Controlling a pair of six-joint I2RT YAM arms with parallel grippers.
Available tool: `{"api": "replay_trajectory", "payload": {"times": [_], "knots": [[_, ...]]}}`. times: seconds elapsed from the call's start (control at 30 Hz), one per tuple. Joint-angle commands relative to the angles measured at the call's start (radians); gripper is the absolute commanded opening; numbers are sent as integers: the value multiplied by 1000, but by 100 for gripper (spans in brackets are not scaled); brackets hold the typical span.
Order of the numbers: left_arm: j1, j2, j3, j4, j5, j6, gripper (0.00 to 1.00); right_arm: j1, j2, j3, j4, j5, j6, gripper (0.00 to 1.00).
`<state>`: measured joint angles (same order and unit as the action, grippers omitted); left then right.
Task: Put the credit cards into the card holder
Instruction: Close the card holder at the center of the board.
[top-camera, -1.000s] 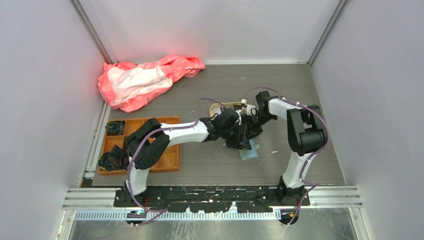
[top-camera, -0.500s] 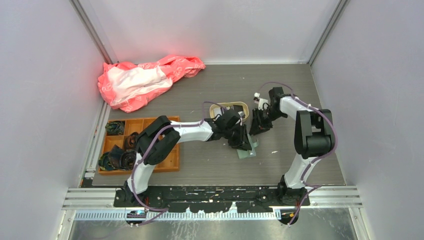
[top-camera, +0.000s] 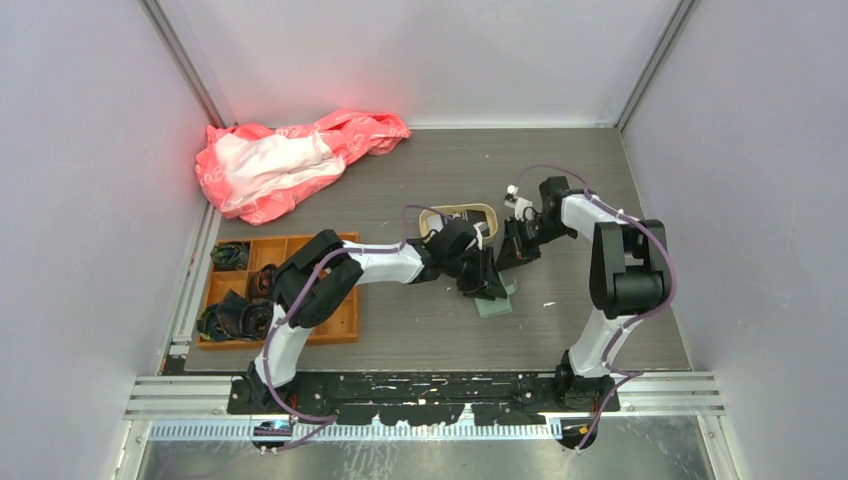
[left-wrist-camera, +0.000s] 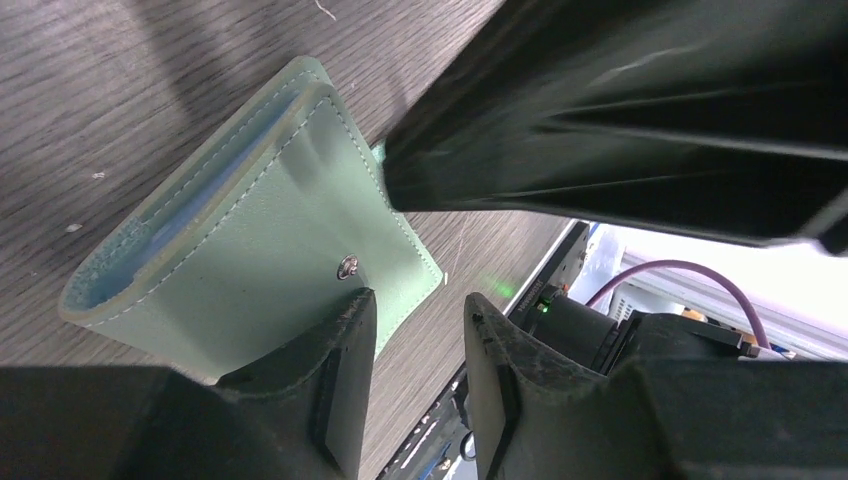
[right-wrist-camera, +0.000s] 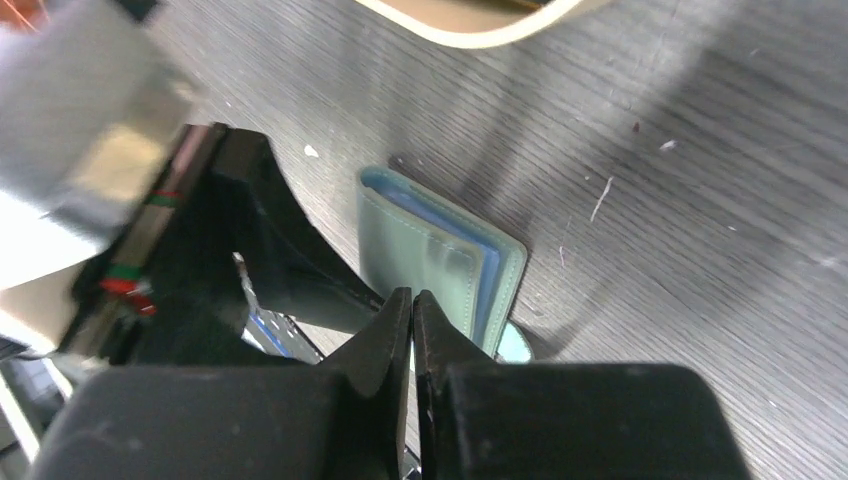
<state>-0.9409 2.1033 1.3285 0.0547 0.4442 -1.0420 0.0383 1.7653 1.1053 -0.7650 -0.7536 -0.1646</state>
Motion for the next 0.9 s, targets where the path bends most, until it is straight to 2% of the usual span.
{"api": "replay_trajectory", "payload": {"times": [0.0, 0.23, 0.4, 0.5, 0.67, 0.87], "knots": [[14, -25, -34, 63, -28, 4, 40, 24, 69, 35, -67, 15, -44, 9], [15, -117, -108, 189, -59, 31, 40, 47, 102, 44, -69, 125, -40, 9], [22, -244, -156, 58, -214, 223, 37, 49, 90, 45, -67, 118, -56, 9], [45, -281, -219, 57, -269, 345, 36, 52, 76, 42, -65, 110, -75, 9], [67, -300, -341, 305, -216, 578, 37, 69, 63, 36, -65, 124, -102, 10], [72, -215, -252, 291, -138, 743, 39, 83, 56, 33, -65, 125, -123, 12]]}}
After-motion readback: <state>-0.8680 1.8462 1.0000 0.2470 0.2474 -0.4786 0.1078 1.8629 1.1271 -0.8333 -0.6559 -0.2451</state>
